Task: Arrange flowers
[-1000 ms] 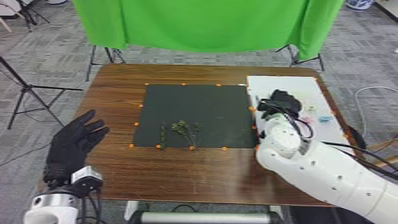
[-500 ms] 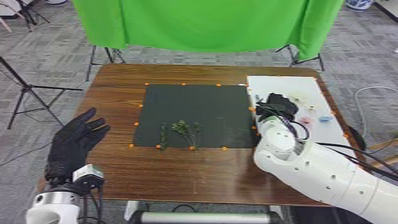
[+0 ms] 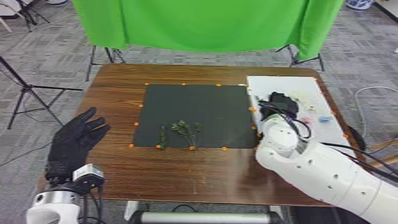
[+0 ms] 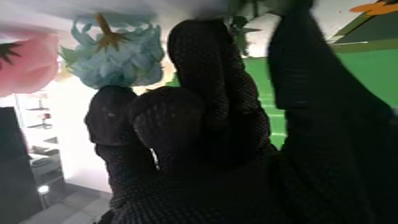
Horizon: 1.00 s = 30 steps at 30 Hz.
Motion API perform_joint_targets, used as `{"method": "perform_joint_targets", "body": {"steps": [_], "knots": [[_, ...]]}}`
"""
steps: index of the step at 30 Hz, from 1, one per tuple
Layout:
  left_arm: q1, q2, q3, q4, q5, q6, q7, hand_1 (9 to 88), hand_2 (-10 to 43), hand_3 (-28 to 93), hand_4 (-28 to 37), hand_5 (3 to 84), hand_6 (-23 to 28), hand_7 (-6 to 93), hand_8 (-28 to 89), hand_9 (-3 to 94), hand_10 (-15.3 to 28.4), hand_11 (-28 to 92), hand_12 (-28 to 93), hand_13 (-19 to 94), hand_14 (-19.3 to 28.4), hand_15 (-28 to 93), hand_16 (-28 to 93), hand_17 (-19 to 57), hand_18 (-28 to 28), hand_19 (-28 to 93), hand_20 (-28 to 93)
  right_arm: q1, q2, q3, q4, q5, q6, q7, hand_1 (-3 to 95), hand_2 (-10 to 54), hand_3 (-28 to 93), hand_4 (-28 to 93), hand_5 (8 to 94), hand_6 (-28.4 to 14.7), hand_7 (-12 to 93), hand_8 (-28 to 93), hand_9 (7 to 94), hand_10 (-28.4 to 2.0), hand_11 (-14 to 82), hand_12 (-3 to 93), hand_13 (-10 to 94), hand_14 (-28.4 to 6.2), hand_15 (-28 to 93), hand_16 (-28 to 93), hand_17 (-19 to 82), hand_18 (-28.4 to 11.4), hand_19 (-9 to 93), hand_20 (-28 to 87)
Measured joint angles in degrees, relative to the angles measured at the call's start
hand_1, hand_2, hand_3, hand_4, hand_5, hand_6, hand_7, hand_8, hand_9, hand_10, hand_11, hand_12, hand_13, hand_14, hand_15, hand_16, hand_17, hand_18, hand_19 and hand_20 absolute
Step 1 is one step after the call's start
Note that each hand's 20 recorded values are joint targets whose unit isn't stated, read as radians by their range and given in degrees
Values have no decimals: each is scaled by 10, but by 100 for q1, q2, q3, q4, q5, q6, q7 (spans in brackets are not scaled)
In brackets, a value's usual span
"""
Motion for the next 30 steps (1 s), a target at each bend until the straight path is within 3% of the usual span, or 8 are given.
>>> {"method": "perform_joint_targets", "body": {"steps": [10, 19, 30], "knots": [[-13, 2, 13, 3, 0, 0, -1, 250, 59, 817, -212, 408, 107, 163, -105, 388, 203, 312, 104, 289, 266, 555, -96, -81, 237, 599, 21, -157, -46, 364, -4, 123, -144, -227, 487, -95, 836, -283, 856, -34, 303, 144, 837, -135, 512, 248, 814, -92, 803, 177, 494, -256, 932, 612], [6, 0, 13, 3, -4, 4, 4, 251, 60, 816, -213, 408, 107, 163, -105, 388, 202, 312, 104, 289, 266, 556, -96, -81, 237, 599, 21, -55, 94, -90, 10, 136, 889, -211, 475, -95, 870, -282, 866, -36, 307, 188, 846, -133, 528, 253, 827, -85, 812, 184, 505, -259, 932, 635], [78, -4, 4, -5, -6, 8, 7, 251, 61, 816, -215, 409, 107, 163, -104, 388, 204, 313, 103, 290, 267, 556, -96, -81, 237, 599, 20, 86, 225, -316, -19, 138, 1334, -140, 463, -95, 898, -281, 874, -40, 298, 213, 851, -131, 531, 261, 834, -83, 819, 187, 510, -262, 932, 651]]}}
